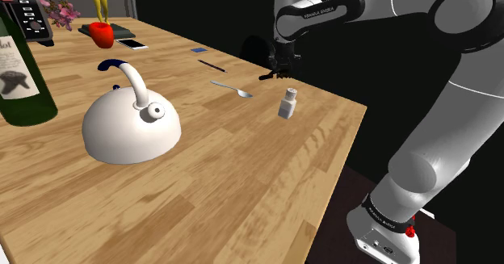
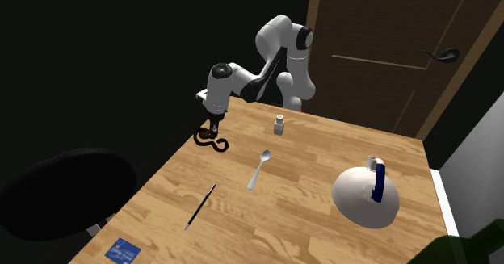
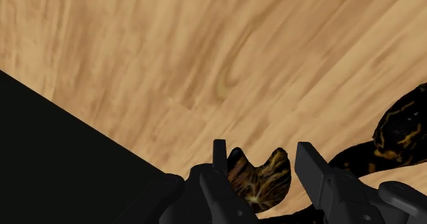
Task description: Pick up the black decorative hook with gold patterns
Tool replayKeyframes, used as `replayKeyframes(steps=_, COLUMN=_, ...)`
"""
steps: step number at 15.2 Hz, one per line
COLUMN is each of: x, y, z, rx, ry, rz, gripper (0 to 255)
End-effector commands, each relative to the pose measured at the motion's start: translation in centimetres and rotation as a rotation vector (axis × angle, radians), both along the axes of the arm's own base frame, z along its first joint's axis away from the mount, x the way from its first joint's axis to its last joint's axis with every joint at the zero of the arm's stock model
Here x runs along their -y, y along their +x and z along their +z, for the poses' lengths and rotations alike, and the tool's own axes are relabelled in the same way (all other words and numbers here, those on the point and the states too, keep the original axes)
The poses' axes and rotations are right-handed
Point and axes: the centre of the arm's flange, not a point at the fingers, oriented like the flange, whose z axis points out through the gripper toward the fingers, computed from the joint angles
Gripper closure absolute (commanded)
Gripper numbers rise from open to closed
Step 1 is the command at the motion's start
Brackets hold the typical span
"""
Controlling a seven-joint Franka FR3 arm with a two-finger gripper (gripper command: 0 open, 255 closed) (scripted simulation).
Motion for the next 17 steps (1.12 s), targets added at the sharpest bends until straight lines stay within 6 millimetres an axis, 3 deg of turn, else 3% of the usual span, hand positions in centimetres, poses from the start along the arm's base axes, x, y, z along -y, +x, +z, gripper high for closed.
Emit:
replayKeyframes(steps=1, x=0.0, y=0.0, z=-0.2, rx=-0.004, ry=0.001, rz=0.0, gripper=255)
replayKeyframes(steps=4, x=0.1, y=0.0, z=-0.3, rx=-0.004, ry=0.001, rz=0.0, gripper=255)
replayKeyframes(steps=17, x=0.1, y=0.0, z=6.5, rx=-0.004, ry=0.001, rz=0.0, gripper=255)
